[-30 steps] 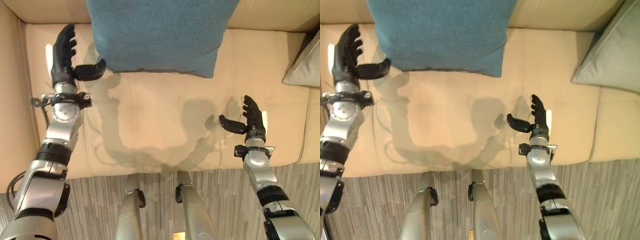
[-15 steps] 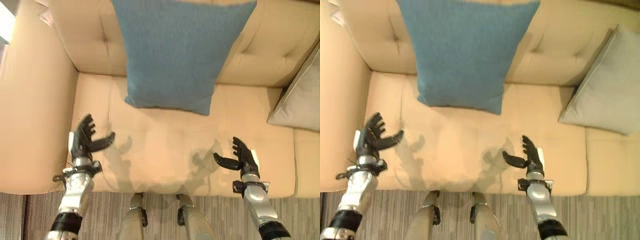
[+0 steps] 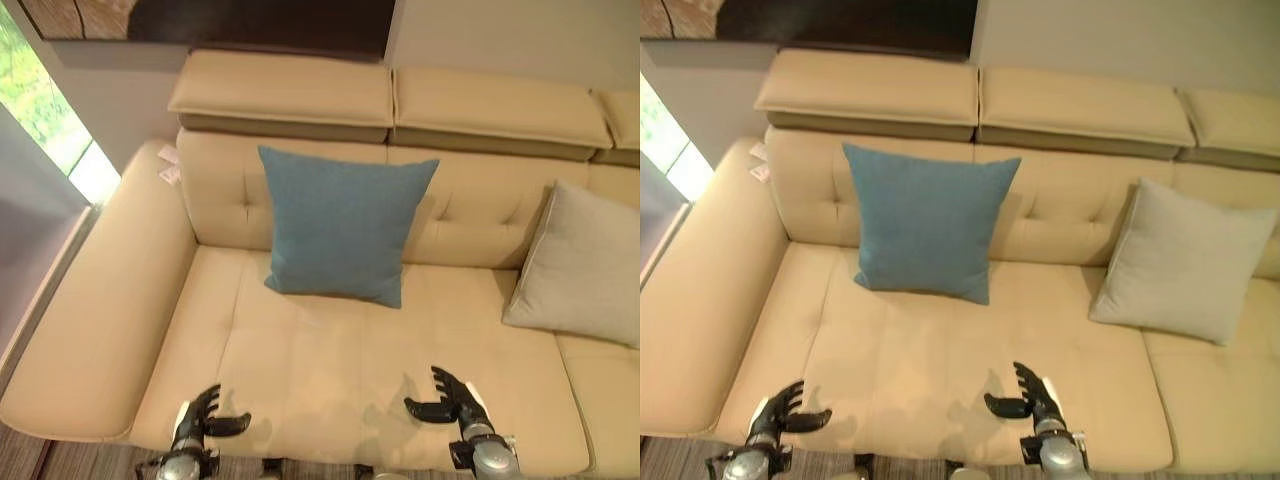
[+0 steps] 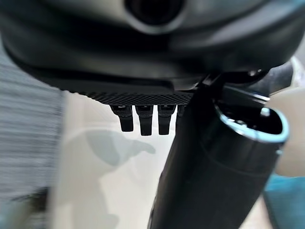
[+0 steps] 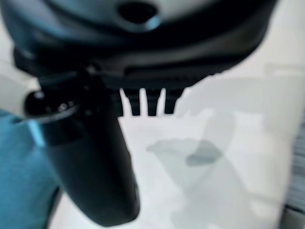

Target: Pick up all the scattered cushions and arrange them neatly on the sofa.

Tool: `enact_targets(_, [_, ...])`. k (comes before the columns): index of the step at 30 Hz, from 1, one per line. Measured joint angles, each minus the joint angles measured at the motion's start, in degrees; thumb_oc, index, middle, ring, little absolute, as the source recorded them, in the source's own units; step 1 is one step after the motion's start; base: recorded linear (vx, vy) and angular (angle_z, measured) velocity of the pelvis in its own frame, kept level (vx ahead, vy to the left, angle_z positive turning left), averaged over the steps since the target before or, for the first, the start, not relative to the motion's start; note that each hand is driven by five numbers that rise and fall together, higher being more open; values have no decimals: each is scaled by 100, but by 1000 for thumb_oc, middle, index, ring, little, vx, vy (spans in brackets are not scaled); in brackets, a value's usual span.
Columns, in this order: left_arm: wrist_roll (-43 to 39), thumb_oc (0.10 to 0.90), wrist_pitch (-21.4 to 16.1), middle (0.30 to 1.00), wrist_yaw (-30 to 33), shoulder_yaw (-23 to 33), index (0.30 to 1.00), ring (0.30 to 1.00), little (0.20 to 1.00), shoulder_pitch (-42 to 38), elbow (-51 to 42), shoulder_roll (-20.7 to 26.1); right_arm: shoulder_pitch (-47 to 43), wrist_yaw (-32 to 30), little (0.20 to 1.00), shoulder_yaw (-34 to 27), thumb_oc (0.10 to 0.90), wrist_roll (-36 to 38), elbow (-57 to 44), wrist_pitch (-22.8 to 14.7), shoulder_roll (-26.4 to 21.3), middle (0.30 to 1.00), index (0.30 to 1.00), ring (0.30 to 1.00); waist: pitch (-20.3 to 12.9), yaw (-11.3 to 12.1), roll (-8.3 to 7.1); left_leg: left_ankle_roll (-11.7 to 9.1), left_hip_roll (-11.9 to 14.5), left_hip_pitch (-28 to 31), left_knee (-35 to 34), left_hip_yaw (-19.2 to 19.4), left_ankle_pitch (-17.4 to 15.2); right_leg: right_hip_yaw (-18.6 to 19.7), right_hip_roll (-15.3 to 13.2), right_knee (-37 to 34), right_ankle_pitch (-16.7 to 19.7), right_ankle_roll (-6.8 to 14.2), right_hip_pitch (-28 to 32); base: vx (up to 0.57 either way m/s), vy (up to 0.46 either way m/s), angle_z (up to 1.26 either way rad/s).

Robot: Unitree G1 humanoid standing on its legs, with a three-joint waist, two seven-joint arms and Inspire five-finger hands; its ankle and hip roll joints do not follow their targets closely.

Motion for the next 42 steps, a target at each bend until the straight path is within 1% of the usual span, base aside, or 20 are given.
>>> enact_targets(8, [446, 800, 61, 900, -48, 3, 900, 900, 900, 188, 1098, -155, 262, 24, 900, 246, 800, -395, 1088, 73, 32, 900, 900, 900, -351, 27, 17, 20, 119, 336, -5, 20, -72, -4, 125, 4, -63, -69, 331, 6, -35, -1])
enact_targets(16, [656, 800, 153, 900, -119, 5, 900, 900, 900, 232, 1283, -174, 418, 147, 900, 246, 800, -463, 1439, 179, 77, 900, 900, 900, -480, 48, 130, 16, 279, 497, -5, 32, -95, -3, 294, 34, -136, -200, 462, -38, -64, 0])
enact_targets(19, [666, 800, 151, 900, -110, -173, 900, 900, 900, 154, 1275, -164, 413, 147, 900, 262, 800, -460, 1439, 173, 112, 900, 900, 900, -471, 55, 212, 45, 367, 344, 24, 4, -77, -21, 422, 81, -146, -236, 403, -131, -49, 8])
enact_targets(23, [671, 800, 149, 900, -114, -215, 900, 900, 900, -120, 1284, -184, 299, 135, 900, 252, 800, -450, 1564, 168, 115, 900, 900, 900, -398, 61, 247, 18, 515, -98, 418, -172, -25, -189, 591, 118, -175, -441, 173, -230, -39, 23])
enact_targets(24, [671, 800, 146, 900, -114, -223, 900, 900, 900, -229, 1287, -203, 178, 131, 900, 244, 800, -448, 1675, 179, 93, 900, 900, 900, -292, 75, 272, -162, 531, -252, 568, -190, 105, -222, 569, 207, -197, -523, 57, -173, -12, 29])
enact_targets(25, [672, 800, 144, 900, -115, -224, 900, 900, 900, -355, 1288, -220, 117, 118, 900, 241, 800, -447, 1678, 185, 54, 900, 900, 900, -120, 83, 291, -231, 519, -326, 642, -128, 255, -267, 582, 239, -209, -566, 35, -230, -9, 27])
enact_targets(26, [673, 800, 138, 900, -113, -216, 900, 900, 900, -445, 1350, -202, 23, 120, 900, 242, 800, -446, 1677, 182, 65, 900, 900, 900, -53, 76, 233, -603, 466, -441, 584, -155, 618, -315, 532, 349, -229, -727, -127, -188, 9, 25])
enact_targets(27, [672, 800, 132, 900, -111, -201, 900, 900, 900, -613, 1432, -160, -58, 115, 900, 240, 800, -446, 1682, 178, 126, 900, 900, 900, -36, 22, -25, -1098, 285, -559, 425, -265, 1059, -388, 238, 370, -119, -935, -328, -126, 96, 12])
enact_targets(28, [666, 800, 135, 900, -111, -17, 900, 900, 900, -789, 1582, -165, -222, 109, 900, 236, 800, -447, 1665, 140, 181, 900, 900, 900, 116, 3, -517, -418, -206, -636, 1953, -145, -12, -311, -233, 45, 215, -885, -182, -65, 92, 11])
enact_targets(29, [701, 800, 142, 900, -125, -19, 900, 900, 900, -767, 1589, -191, -215, 108, 900, 229, 800, -449, 1663, 120, 141, 900, 900, 900, 112, -73, -480, -334, -210, -469, 2279, -106, -361, -338, -237, 4, 212, -889, -120, -86, 164, 8])
enact_targets(30, [778, 800, 143, 900, -142, -50, 900, 900, 900, -661, 1647, -319, -205, 95, 900, 173, 800, -450, 1795, 154, 64, 900, 900, 900, 37, -160, -286, -300, -125, -36, 2425, -121, -816, -347, -109, 3, 165, -864, -12, -54, 86, 15])
enact_targets(31, [803, 800, 144, 900, -170, -131, 900, 900, 900, -689, 1653, -381, -157, 82, 900, 139, 800, -449, 1840, 172, 34, 900, 900, 900, -21, -230, -191, -310, -108, 243, 2403, -118, -1036, -409, -63, 5, 237, -827, -39, -135, 200, 30])
enact_targets(32, [824, 800, 130, 900, -175, -218, 900, 900, 900, -645, 1683, -486, -157, 78, 900, 124, 800, -449, 1877, 179, -34, 900, 900, 900, -83, -317, -21, -253, -126, 502, 2012, -93, -1217, -449, 8, 35, 117, -759, -33, -78, 114, 44])
enact_targets(33, [824, 800, 135, 900, -194, -250, 900, 900, 900, -744, 1631, -523, -72, 79, 900, 108, 800, -450, 1880, 178, -46, 900, 900, 900, -110, -425, 18, -208, -114, 609, 1746, -32, -1347, -515, 5, 88, 181, -785, -130, -185, 246, 43])
enact_targets(34, [826, 800, 105, 900, -216, -349, 900, 900, 900, -709, 1574, -546, -117, 102, 900, 109, 800, -454, 1899, 204, -46, 900, 900, 900, -72, -369, 146, -120, -104, 800, 1193, 49, -1246, -490, 78, 190, 155, -656, -217, -162, 192, 19])
enact_targets(36, [829, 800, 103, 900, -223, -504, 900, 900, 900, -727, 1502, -549, -107, 103, 900, 91, 800, -454, 1919, 198, 15, 900, 900, 900, -42, -386, 121, -74, -154, 1008, 758, 15, -1253, -473, 29, 255, 320, -573, -326, -146, 164, -4])
enact_targets(37, [835, 800, 103, 900, -227, -580, 900, 900, 900, -704, 1505, -553, -116, 104, 900, 91, 800, -455, 1899, 194, 22, 900, 900, 900, -31, -393, 131, 46, -163, 1039, 611, 19, -1255, -459, 23, 314, 302, -497, -382, -148, 137, -5])
enact_targets(38, [873, 800, 103, 900, -232, -620, 900, 900, 900, -699, 1511, -544, -130, 108, 900, 91, 800, -454, 1895, 191, 57, 900, 900, 900, -26, -413, 101, 210, -219, 1064, 442, 29, -1214, -435, -40, 370, 337, -402, -448, -237, 204, -6])
enact_targets(41, [874, 800, 100, 900, -228, -627, 900, 900, 900, -621, 1504, -534, -128, 91, 900, 80, 800, -490, 1900, 191, 149, 900, 900, 900, 11, -369, -53, 401, -641, 1039, 383, 74, -1081, -240, -365, 465, 506, -198, -708, -289, 193, -21])
enact_targets(42, [868, 800, 99, 900, -221, -604, 900, 900, 900, -647, 1491, -514, -174, 95, 900, 85, 800, -521, 1895, 199, 160, 900, 900, 900, 66, -302, -75, 488, -742, 993, 314, 195, -1029, -139, -503, 472, 577, -45, -841, -127, 67, -28])
